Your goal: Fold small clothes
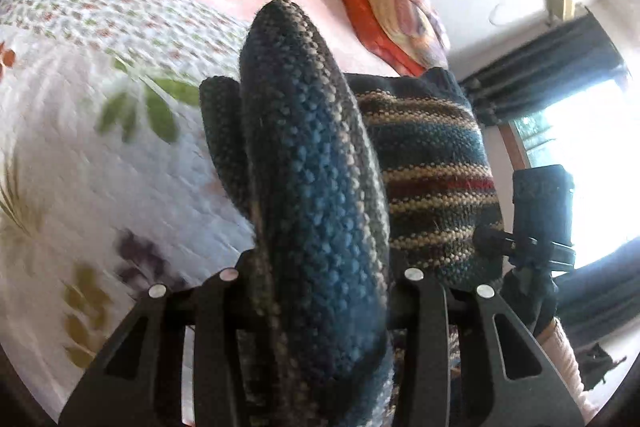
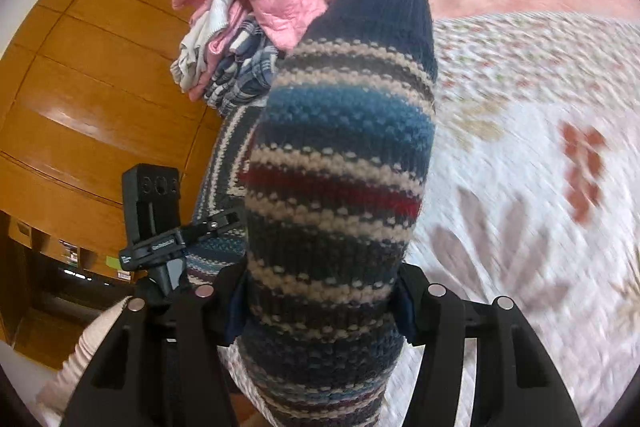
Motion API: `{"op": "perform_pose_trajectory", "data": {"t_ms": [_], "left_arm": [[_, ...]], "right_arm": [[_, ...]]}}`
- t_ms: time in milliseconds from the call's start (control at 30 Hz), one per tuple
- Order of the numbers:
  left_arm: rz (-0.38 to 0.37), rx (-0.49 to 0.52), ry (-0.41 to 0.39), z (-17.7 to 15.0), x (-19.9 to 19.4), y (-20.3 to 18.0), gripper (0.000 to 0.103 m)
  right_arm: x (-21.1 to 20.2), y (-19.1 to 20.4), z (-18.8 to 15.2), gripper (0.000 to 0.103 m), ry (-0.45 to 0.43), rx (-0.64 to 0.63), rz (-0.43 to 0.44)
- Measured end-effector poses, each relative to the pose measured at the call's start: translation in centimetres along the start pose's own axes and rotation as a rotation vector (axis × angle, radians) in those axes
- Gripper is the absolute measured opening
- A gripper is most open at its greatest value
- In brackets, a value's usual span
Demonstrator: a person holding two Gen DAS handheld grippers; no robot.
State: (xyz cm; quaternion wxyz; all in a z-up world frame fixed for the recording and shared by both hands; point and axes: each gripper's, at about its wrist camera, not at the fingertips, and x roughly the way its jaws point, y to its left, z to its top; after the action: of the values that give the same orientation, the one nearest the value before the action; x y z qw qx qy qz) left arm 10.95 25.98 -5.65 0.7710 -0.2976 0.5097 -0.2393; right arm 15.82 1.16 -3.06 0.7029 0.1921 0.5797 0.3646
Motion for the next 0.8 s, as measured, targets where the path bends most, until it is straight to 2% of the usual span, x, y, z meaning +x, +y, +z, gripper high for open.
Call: {"op": "perform_pose_trajectory", "data": {"t_ms": [100, 200, 300, 333, 400, 500, 600, 667, 733, 800], "left_arm": [[0.005, -0.019, 0.04, -2.8, 1.8, -1.1, 0.038], [0.037, -0.04, 0.089, -5.6, 4.1, -0.7, 0.038], [0.104, -0.023, 0.127, -7.6, 6.3, 0.4, 0.039], [0.122, -0.028, 0.127, -8.2, 6.7, 0.7, 0.04], [0.122, -0.035, 0.106, -9.0, 7.2, 1.5, 0.042], [0.13, -0.03, 0.069, -10.1, 7.1, 1.6, 0.051], [0.117, -0.095, 0.052, -10.8, 6.9, 3.3, 0.065], [0.094, -0.122, 0.043, -10.7, 6.8, 4.1, 0.065], [0.119, -0.138, 0.045, -10.3, 6.5, 3.8, 0.065], [0.157, -0.133, 0.035, -11.3, 3.9, 4.1, 0.066]], "right_arm": [[-1.3, -2.4, -2.9, 0.058, 0.02, 0.041, 0.006], [-0.7, -5.0, -5.5, 0.058, 0.065, 0.089, -0.003], [1.3, -6.9, -7.4, 0.059, 0.148, 0.118, -0.077], [2.2, -7.5, -8.1, 0.059, 0.19, 0.119, -0.125], [2.9, -8.2, -8.8, 0.061, 0.218, 0.094, -0.169], [2.8, -8.9, -8.7, 0.063, 0.203, 0.112, -0.158], [2.8, -9.0, -9.0, 0.066, 0.206, 0.101, -0.191], [3.2, -8.2, -8.8, 0.074, 0.204, 0.096, -0.223], [3.1, -7.5, -8.9, 0.075, 0.2, 0.094, -0.261], [2.4, -6.1, -9.0, 0.075, 0.184, 0.053, -0.318]]}}
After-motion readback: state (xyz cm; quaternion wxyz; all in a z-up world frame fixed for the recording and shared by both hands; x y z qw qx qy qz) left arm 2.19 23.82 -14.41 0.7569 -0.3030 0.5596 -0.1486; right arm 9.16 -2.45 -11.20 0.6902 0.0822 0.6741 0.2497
